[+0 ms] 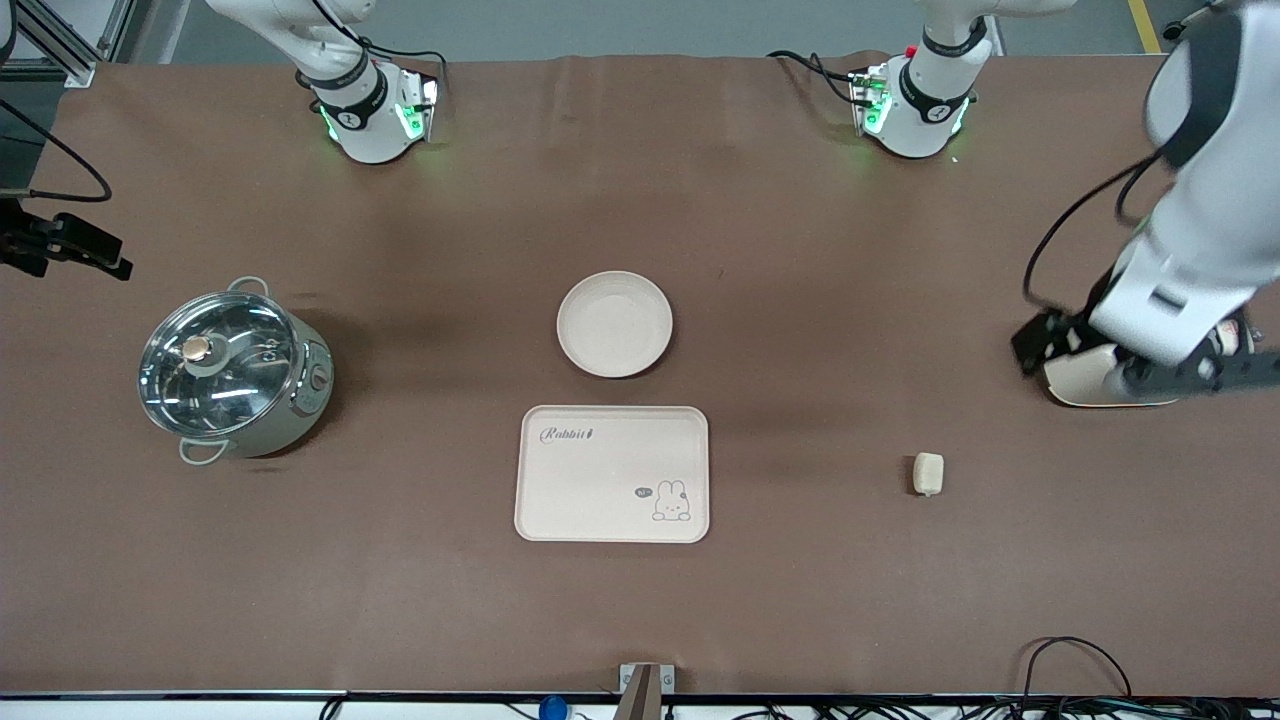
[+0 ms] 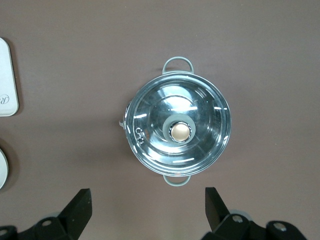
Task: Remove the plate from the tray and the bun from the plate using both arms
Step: 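Open the left gripper to drop the bun beside the toaster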
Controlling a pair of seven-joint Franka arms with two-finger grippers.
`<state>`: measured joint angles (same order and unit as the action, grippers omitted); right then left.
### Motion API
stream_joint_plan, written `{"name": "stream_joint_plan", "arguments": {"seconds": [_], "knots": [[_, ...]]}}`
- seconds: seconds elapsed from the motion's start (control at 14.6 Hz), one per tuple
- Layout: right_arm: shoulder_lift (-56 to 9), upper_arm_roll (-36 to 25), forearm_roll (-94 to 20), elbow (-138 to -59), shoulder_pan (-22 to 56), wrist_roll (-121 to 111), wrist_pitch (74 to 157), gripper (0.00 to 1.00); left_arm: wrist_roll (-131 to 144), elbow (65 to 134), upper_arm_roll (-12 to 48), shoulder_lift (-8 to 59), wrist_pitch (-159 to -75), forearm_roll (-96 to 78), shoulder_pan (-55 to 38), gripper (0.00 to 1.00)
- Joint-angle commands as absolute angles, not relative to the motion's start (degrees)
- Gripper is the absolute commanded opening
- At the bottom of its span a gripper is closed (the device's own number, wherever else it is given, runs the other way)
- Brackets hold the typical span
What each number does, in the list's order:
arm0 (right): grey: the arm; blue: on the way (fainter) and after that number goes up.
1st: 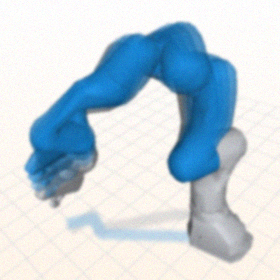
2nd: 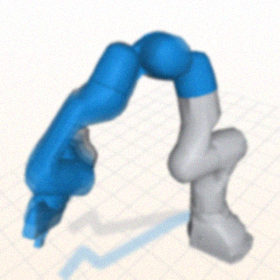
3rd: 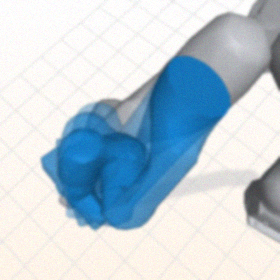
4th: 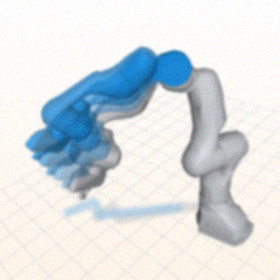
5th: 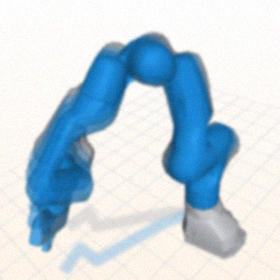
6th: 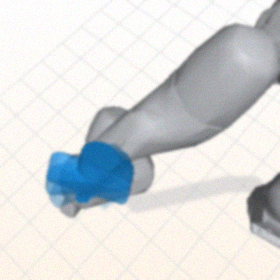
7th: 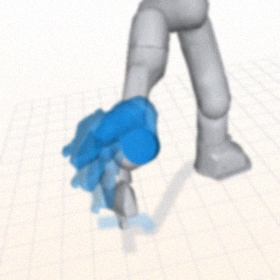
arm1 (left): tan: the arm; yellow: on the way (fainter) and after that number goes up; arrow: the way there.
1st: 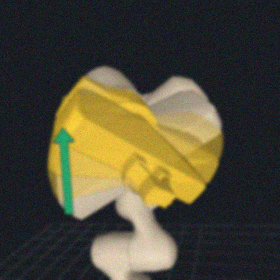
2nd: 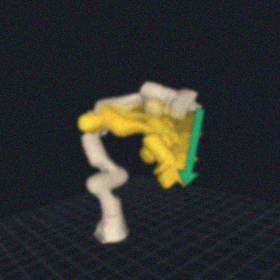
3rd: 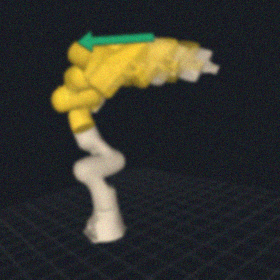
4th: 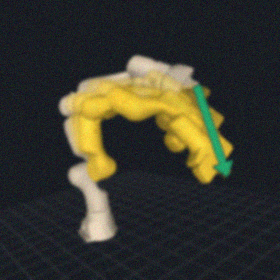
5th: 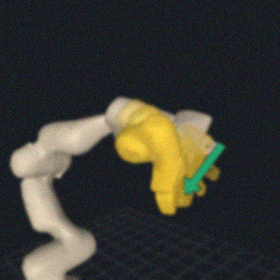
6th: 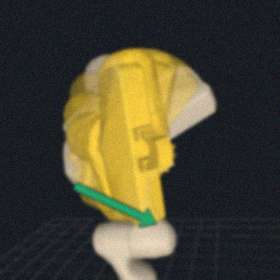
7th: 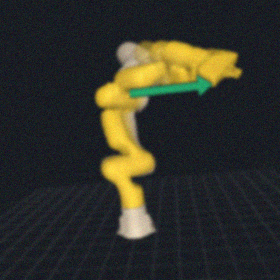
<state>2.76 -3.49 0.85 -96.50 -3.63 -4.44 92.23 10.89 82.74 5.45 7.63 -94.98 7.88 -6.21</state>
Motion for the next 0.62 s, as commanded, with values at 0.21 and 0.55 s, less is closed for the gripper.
{"name": "stream_joint_plan", "arguments": {"seconds": [0.21,0.55], "knots": [[4.2,-3.5,1.4,-95.4,-2.7,-4.2,90.8,1.00,1.6,92.6,5.7,-5.9,-91.1,0.6,-2.6,1.00],[4.3,-3.7,1.4,-95.7,-2.7,-4.1,89.3,1.00,0.4,95.2,5.7,-8.6,-88.1,0.3,-2.5,1.00]]}}
